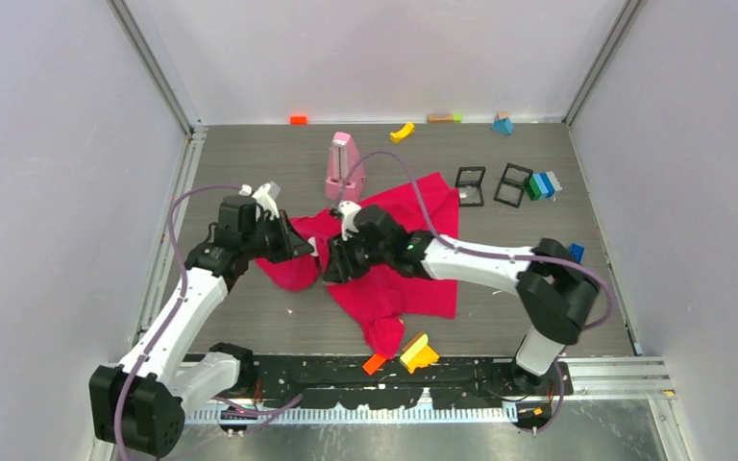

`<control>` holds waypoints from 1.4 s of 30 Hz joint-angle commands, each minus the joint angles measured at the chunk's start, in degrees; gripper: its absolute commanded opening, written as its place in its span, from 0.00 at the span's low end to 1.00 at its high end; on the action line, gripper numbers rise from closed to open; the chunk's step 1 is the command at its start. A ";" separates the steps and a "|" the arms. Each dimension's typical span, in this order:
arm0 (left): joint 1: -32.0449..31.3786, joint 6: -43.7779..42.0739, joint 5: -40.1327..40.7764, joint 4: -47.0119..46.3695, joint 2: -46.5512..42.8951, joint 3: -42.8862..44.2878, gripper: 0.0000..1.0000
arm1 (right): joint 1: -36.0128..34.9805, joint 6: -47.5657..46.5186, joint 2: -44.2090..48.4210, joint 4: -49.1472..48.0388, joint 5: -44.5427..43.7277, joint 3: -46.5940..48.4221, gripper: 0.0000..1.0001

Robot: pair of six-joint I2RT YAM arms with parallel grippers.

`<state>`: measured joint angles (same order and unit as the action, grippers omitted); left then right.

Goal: Pin the brooch onto the clothing

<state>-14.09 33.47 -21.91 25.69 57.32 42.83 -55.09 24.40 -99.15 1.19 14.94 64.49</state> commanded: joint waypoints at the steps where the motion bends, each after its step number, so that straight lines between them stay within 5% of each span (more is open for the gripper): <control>1: 0.80 -4.83 -9.86 4.37 -2.20 6.48 0.00 | 3.12 -2.24 11.84 -3.33 5.25 -3.59 0.52; 9: 1.07 -13.92 -28.86 6.32 -5.32 9.53 0.00 | 8.63 -3.71 29.03 -9.24 16.52 -12.71 0.67; 20: 1.08 -12.40 -43.79 -3.46 -2.81 6.67 0.00 | 8.77 -3.77 30.01 -11.83 20.83 -12.88 0.69; 42: 1.08 -11.76 -46.01 -6.10 -2.20 5.17 0.00 | 8.42 1.49 23.57 -18.04 25.85 -12.13 0.48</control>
<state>-13.17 20.86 -64.58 22.92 55.64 47.86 -46.30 23.97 -74.76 -11.64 39.27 50.89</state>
